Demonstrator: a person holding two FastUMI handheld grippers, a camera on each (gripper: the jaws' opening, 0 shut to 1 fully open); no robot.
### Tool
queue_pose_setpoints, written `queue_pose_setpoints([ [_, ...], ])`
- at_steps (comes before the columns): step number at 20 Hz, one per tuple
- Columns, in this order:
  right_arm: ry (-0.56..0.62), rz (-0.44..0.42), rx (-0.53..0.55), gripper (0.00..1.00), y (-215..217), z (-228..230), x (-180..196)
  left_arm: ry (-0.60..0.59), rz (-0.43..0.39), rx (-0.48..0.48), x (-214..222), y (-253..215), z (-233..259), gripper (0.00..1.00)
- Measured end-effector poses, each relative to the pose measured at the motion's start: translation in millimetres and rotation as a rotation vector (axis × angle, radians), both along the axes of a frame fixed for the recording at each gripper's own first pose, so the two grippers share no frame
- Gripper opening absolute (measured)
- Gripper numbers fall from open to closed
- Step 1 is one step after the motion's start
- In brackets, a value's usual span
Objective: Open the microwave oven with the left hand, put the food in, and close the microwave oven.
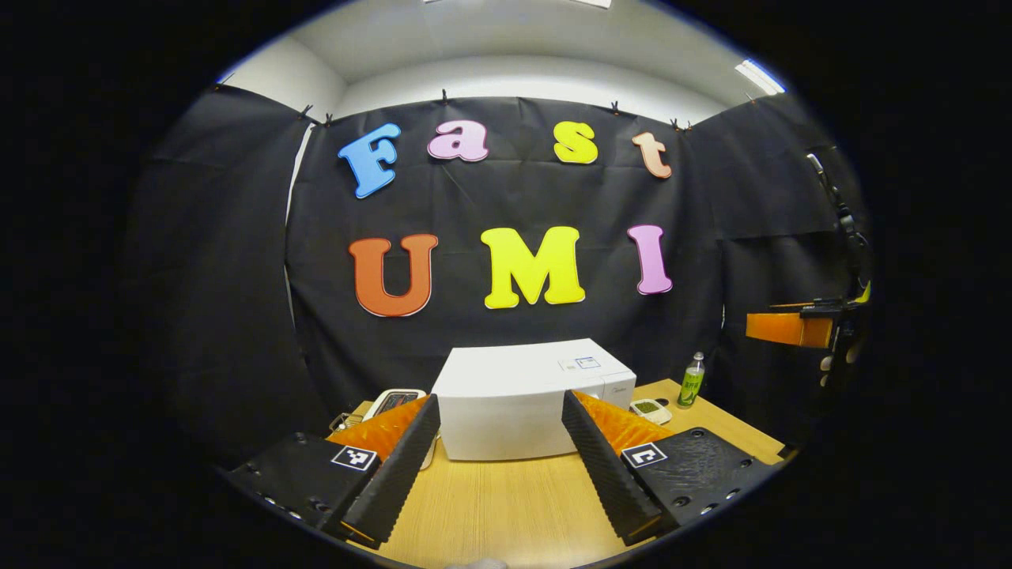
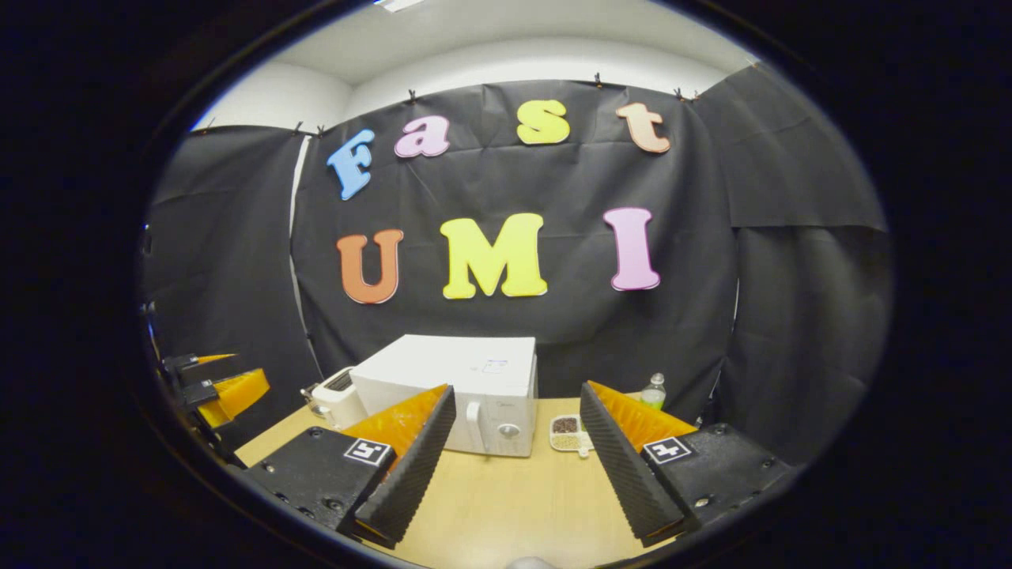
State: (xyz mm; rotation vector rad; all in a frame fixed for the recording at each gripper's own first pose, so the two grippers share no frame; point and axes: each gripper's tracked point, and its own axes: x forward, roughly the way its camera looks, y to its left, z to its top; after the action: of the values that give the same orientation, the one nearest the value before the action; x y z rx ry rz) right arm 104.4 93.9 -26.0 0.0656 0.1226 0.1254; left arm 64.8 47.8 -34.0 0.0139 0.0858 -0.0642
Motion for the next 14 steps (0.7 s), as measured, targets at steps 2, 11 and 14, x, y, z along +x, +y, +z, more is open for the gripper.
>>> queue_pose_setpoints([
  [2, -0.006, -0.004, -0.002, 0.92, 5, 3, -1, -0.009, 0.011, -0.006, 0, 12, 4, 1.0],
  [11, -0.045, -0.023, -0.004, 1.0, 19, 23, -2, -0.042, 0.059, -0.016, 4, 43, 21, 0.96],
  [14, -0.052, -0.029, 0.001, 0.92, 22, 27, -2, -0.05, 0.05, -0.014, 6, 44, 24, 0.96],
])
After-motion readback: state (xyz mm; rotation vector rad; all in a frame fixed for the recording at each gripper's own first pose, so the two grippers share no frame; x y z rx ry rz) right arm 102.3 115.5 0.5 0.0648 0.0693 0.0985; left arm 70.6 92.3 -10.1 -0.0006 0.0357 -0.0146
